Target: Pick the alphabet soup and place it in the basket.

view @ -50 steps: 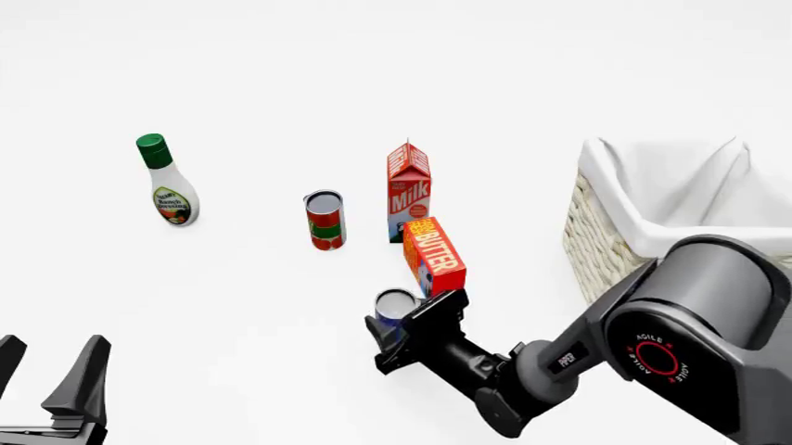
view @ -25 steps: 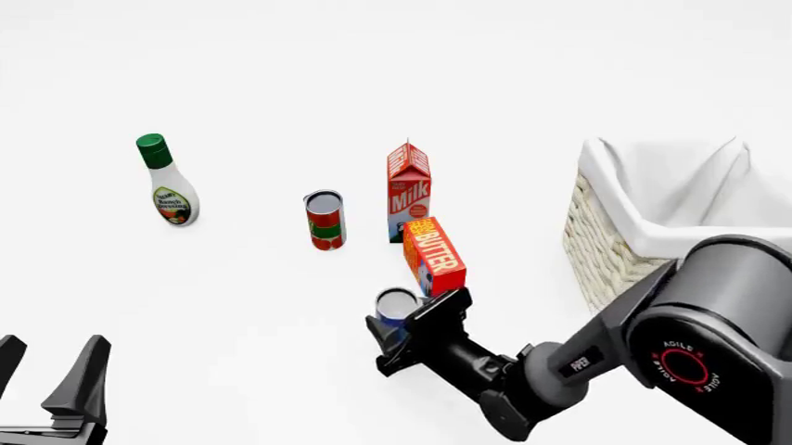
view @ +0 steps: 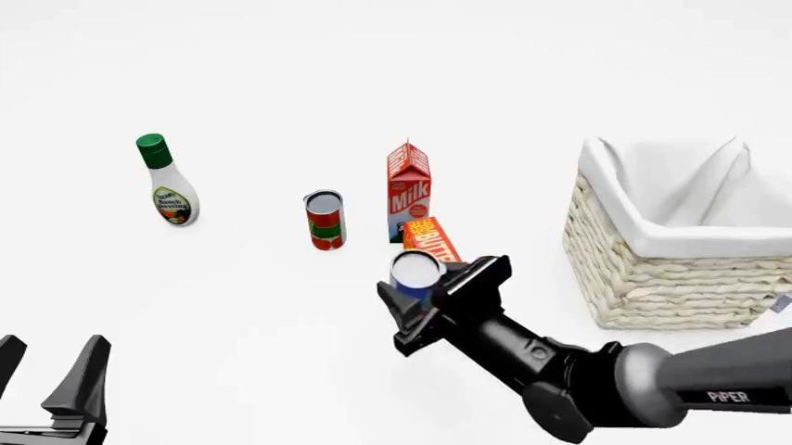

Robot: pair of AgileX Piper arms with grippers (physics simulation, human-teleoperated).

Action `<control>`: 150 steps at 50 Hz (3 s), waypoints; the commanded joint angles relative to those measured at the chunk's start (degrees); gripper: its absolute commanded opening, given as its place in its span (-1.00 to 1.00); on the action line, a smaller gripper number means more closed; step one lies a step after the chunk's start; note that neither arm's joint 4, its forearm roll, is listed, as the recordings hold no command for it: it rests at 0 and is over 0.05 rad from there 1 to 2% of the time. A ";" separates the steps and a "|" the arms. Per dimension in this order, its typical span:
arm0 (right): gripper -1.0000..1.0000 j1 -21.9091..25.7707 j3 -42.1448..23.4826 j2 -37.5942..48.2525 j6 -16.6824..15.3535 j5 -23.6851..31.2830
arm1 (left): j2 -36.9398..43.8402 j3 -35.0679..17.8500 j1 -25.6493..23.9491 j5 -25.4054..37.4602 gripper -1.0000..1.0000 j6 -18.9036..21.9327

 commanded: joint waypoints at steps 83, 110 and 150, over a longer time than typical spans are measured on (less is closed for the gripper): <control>-1.00 -40.72 -12.36 -61.60 -4.36 54.14 | 0.00 0.00 0.00 0.00 1.00 0.00; -1.00 -49.48 -16.04 -53.71 -7.78 57.25 | 0.00 0.00 0.00 0.00 1.00 0.00; -1.00 -49.15 -21.72 -43.56 -18.45 65.49 | 0.00 0.00 0.00 0.00 1.00 0.00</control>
